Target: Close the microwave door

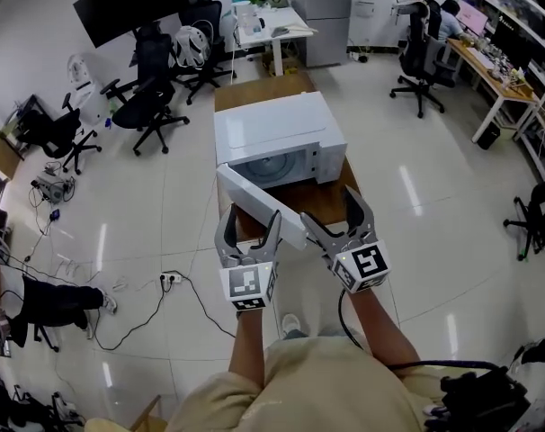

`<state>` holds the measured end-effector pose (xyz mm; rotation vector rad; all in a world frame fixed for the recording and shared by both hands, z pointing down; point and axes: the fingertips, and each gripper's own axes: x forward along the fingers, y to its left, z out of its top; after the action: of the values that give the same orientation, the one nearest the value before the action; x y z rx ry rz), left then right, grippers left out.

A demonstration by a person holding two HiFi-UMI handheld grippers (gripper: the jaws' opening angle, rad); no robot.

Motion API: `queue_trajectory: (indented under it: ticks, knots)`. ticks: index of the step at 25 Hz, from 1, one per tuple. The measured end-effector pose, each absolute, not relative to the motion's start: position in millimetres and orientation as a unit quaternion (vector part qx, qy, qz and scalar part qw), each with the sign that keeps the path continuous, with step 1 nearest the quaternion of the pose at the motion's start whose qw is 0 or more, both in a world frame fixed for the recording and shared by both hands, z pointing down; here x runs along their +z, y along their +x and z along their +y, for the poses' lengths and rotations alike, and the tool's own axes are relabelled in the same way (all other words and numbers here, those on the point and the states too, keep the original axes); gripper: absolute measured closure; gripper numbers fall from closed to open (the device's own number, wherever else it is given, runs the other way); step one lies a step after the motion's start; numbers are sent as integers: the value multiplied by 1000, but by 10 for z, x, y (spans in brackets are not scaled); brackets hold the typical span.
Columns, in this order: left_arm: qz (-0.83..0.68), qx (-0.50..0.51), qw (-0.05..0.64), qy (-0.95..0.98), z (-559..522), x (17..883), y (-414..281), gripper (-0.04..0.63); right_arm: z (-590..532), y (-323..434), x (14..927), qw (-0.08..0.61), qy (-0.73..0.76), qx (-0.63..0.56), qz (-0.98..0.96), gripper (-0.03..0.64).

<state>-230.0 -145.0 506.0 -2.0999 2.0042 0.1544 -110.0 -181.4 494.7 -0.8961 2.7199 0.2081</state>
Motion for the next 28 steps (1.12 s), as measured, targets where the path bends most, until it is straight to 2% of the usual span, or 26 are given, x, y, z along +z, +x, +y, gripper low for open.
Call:
queue_trajectory:
  ticks: [9,18,21,25,28]
  knots:
    - [689,29,96,-718,-2429,5148,-2487,227,-2798,-1266,5018,121,-296,44,946,213]
    - [728,14,106,-677,-3116,5176,-1938,227,-3707,-648,4959,156,-239,36,958,216]
    - [747,7,94,-658,-3251,5280,-1892,227,-3895,-642,5065,153,-204,19,967,219]
    - [757,-17,103,-646,-3690,4871,-1688,227,-4439,-683,4901,151,-167,-17,974,255]
    - [774,-29,81,-627,-3817,5255,-1769,227,-4609,-710,5126,154,-146,-24,977,255]
